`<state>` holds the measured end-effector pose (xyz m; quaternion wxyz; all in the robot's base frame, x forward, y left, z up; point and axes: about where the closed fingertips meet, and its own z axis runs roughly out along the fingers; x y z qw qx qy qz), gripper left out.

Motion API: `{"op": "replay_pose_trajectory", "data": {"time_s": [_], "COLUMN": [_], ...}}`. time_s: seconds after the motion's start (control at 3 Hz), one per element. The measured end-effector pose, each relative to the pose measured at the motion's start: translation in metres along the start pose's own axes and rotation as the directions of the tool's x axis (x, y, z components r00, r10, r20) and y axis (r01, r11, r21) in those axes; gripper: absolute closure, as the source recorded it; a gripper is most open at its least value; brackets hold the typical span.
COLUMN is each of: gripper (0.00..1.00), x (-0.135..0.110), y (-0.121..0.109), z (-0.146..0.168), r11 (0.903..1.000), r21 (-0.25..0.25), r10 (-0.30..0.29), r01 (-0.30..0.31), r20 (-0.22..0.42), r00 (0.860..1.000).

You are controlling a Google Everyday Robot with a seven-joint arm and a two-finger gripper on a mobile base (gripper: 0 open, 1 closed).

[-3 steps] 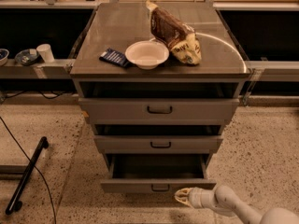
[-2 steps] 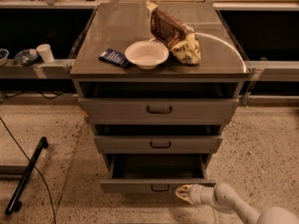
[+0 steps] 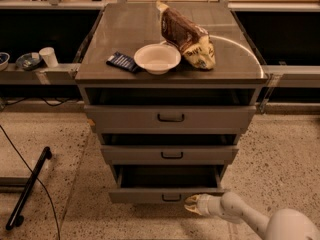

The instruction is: Close bottom drawer

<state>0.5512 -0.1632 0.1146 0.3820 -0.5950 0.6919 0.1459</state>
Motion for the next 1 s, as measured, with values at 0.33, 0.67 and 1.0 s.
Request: {"op": "replay_pose_trajectory", "data": {"time_s": [0.33, 0.67, 1.0], "gripper": [0.1, 0.0, 0.0], "x": [0.0041, 0.004, 0.004], "y": [-0.0022, -0.0021, -0.0021], "z": [0.0066, 0.0067, 0.0067], "r11": [0.9995, 0.9995, 0.9995], "r21": [0.03, 0.03, 0.03], "r10": [-0.003, -0.003, -0.003], "r01": [0.004, 0.004, 0.004], "r20": [-0.039, -0.039, -0.039], "r00": [0.999, 0.999, 0.999]}}
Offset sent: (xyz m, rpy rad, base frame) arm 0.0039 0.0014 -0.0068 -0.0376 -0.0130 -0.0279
